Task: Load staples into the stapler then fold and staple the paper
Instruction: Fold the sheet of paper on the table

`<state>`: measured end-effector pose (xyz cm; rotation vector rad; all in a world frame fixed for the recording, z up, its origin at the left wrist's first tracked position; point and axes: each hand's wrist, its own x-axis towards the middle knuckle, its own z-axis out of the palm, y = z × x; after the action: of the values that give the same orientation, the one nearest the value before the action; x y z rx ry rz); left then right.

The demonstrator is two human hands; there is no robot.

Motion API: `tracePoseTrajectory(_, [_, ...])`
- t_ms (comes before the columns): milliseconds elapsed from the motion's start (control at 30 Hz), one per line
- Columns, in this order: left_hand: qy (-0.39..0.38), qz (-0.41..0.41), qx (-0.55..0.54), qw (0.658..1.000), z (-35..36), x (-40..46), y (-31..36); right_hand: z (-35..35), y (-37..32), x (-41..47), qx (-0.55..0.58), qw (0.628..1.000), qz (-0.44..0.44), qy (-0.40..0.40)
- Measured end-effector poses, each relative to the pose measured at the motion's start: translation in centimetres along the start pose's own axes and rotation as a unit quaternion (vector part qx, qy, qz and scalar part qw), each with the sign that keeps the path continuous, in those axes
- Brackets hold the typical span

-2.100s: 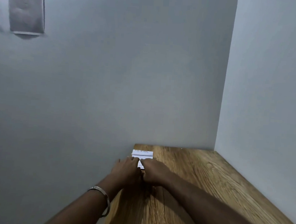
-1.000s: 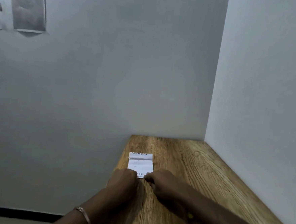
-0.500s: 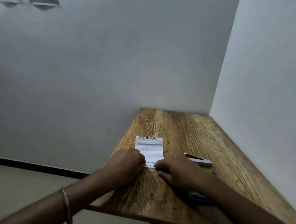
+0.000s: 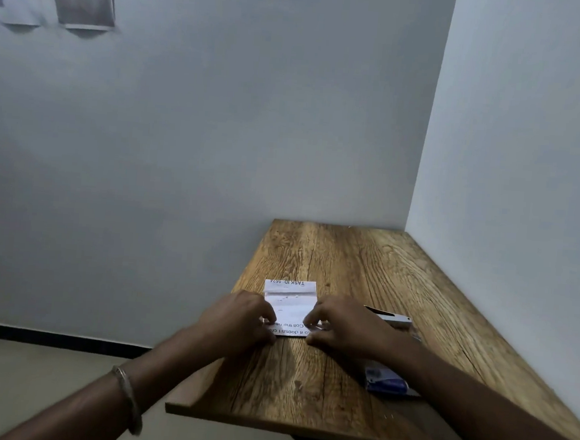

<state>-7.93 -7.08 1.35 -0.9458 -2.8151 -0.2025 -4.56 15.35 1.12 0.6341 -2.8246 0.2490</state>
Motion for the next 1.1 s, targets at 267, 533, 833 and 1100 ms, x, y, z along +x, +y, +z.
tracePoseTrajectory(267, [-0.019,0.022,-0.024,0.999,0.0,-0.2,-0.4,-0.4,-0.3,-0.2,-0.001,1.0,-0.013,-0.024])
tracePoseTrajectory(533, [-0.018,0.036,-0.011,0.999,-0.2,-0.2,-0.2,-0.9,-0.4,-0.2,-0.009,0.998,-0.014,-0.059])
tracePoseTrajectory(833, [-0.026,0.007,-0.031,0.999,0.0,0.3,-0.8,-1.2,0.0,0.7,0.009,0.998,0.0,-0.061])
tracePoseTrajectory(1100, [-0.039,-0.034,-0.106,0.993,-0.1,2.2,-1.5,-0.4,0.8,1.8,0.032,0.999,0.028,-0.016])
